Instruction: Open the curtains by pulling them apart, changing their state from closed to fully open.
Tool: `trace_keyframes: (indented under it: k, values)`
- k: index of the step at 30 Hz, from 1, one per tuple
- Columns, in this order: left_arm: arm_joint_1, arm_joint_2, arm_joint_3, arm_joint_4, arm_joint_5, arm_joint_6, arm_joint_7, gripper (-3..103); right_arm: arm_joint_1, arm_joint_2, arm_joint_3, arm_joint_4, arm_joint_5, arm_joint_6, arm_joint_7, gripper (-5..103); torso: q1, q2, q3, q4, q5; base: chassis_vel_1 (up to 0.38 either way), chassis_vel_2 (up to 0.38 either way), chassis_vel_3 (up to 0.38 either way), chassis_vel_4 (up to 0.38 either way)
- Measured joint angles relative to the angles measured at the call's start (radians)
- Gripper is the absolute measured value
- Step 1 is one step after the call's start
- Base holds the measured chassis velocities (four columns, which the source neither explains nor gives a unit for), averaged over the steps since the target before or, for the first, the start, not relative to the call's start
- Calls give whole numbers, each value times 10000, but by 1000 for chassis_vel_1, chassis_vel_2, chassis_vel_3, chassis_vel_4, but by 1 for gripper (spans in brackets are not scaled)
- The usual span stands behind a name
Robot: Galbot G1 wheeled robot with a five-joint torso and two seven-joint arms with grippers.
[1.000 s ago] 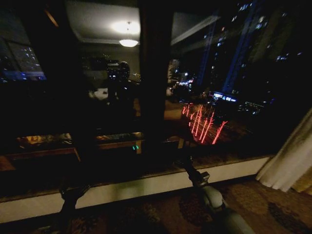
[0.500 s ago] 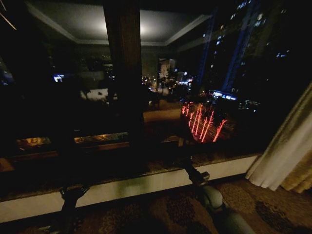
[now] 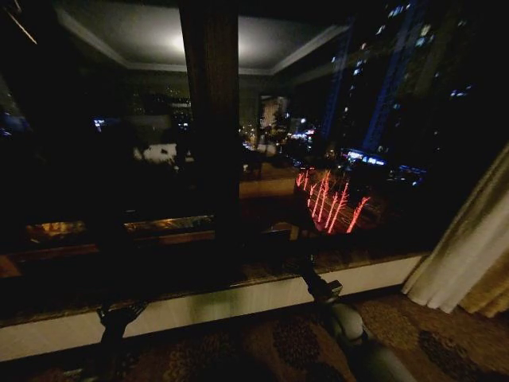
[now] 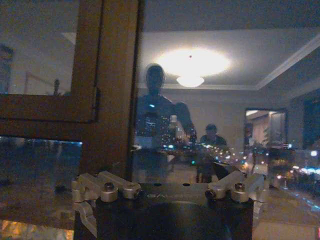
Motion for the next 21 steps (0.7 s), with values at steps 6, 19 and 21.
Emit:
trace_keyframes:
  k: [6,19,21]
  values:
    - [0,0,0,0,0,0,0,100,0,0,0,0,0,0,0,100,0,0,0,2,2,52,54,42,33]
    - [0,0,2,-2,0,0,6,100,0,0,0,0,0,0,0,100,0,0,0,-1,1,4,2,3,4]
    - [0,0,2,-1,0,0,7,100,0,0,0,0,0,0,0,100,0,0,0,-1,1,0,0,0,0]
